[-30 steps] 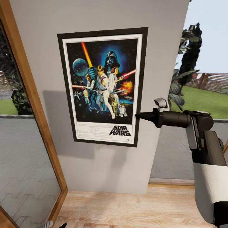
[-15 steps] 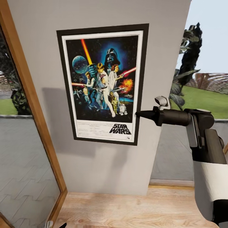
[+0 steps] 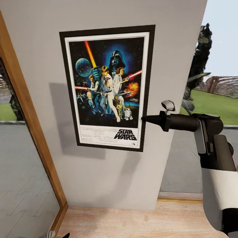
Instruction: Pick up the poster from the kitchen countertop and hang it on one of the wall nails in the kitchen.
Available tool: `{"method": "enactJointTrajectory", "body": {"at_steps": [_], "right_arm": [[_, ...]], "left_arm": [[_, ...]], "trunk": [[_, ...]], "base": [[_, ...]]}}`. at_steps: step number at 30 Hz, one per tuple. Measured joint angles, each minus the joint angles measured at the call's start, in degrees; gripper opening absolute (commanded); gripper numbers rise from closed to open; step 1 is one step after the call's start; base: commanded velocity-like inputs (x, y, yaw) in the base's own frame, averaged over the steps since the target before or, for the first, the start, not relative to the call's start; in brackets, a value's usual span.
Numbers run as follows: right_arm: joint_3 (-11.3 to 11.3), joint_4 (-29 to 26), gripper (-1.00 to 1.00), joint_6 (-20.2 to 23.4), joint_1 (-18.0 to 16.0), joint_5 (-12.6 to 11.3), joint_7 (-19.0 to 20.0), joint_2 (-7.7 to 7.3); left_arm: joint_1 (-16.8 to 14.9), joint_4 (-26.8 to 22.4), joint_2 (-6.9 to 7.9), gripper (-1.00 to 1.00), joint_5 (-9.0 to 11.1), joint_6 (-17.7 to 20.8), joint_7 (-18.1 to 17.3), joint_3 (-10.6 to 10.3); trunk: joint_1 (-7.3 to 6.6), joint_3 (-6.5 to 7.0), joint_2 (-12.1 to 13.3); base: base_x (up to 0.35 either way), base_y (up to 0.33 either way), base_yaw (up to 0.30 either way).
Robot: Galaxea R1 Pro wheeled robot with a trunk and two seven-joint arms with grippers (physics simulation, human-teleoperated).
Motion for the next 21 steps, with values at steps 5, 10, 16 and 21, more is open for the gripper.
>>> {"method": "enactJointTrajectory", "body": {"at_steps": [5,10,16,21], "right_arm": [[0.00,0.00,-1.00,0.00,0.00,0.00,0.00,0.00],[0.00,0.00,-1.00,0.00,0.00,0.00,0.00,0.00],[0.00,0.00,-1.00,0.00,0.00,0.00,0.00,0.00],[0.07,0.37,-1.00,0.44,-1.28,0.08,-0.89,0.44]], "left_arm": [[0.00,0.00,0.00,1.00,0.00,0.00,0.00,0.00],[0.00,0.00,0.00,1.00,0.00,0.00,0.00,0.00],[0.00,0.00,0.00,1.00,0.00,0.00,0.00,0.00],[0.04,0.12,0.08,1.00,0.00,0.05,-1.00,-0.07]], "trunk": [[0.00,0.00,0.00],[0.00,0.00,0.00],[0.00,0.00,0.00],[0.00,0.00,0.00]], "base": [[0.000,0.000,0.000],[0.000,0.000,0.000],[0.000,0.000,0.000],[0.000,0.000,0.000]]}}
